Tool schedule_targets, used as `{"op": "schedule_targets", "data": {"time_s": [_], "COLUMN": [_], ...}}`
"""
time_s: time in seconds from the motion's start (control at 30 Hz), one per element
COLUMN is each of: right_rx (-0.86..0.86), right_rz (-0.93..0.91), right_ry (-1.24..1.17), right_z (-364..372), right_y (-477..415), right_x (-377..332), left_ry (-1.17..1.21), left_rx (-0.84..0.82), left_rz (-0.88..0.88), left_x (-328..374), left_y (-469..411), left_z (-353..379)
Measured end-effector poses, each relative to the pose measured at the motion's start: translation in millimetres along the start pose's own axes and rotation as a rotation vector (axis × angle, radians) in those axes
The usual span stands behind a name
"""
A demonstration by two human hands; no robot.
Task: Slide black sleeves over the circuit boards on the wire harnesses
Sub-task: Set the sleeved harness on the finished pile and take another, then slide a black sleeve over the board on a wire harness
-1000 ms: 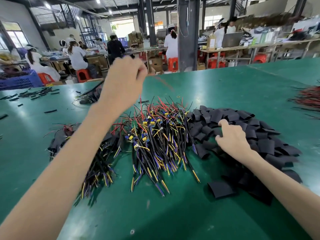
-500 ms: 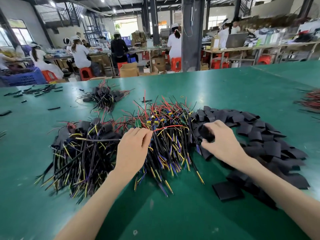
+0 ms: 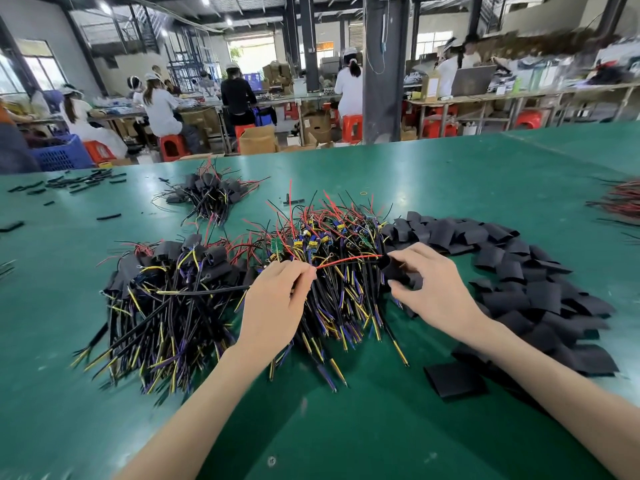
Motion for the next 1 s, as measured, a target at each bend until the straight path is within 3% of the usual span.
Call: {"op": "schedule_targets", "data": {"time_s": [0.33, 0.5, 0.7, 0.83, 1.0], "right_rx": [0.031, -0.040, -0.115, -0.116, -0.113], "right_rz": [0.012, -0.175, -0.401, -0.362, -0.303], "right_ry": [-0.019, 0.082, 0.133, 0.116, 0.081], "right_z": [-2, -1, 8, 8, 3], "right_y": [-1, 2, 16, 15, 11], "right_x": [3, -5, -32, -32, -23], "left_ry": [-0.025, -0.135, 0.095, 0.161, -0.085], "left_rx": [-0.021, -0.130, -0.397, -0.320, -0.301], "left_rz": [0.114, 0.315, 0.173, 0.174, 0.223], "left_x": [-1, 4, 18, 20, 7], "left_y": [-2, 0, 19, 16, 8], "left_z": [1, 6, 20, 21, 14]}}
Point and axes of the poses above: each hand's wrist, its own y-axis away from the middle knuckle, its own z-axis out of the palm, x = y × z, the point moved 2 cm from there along -y, towards the middle knuckle, and after that the axes turned 15 degrees about x, right-handed, at the moved point
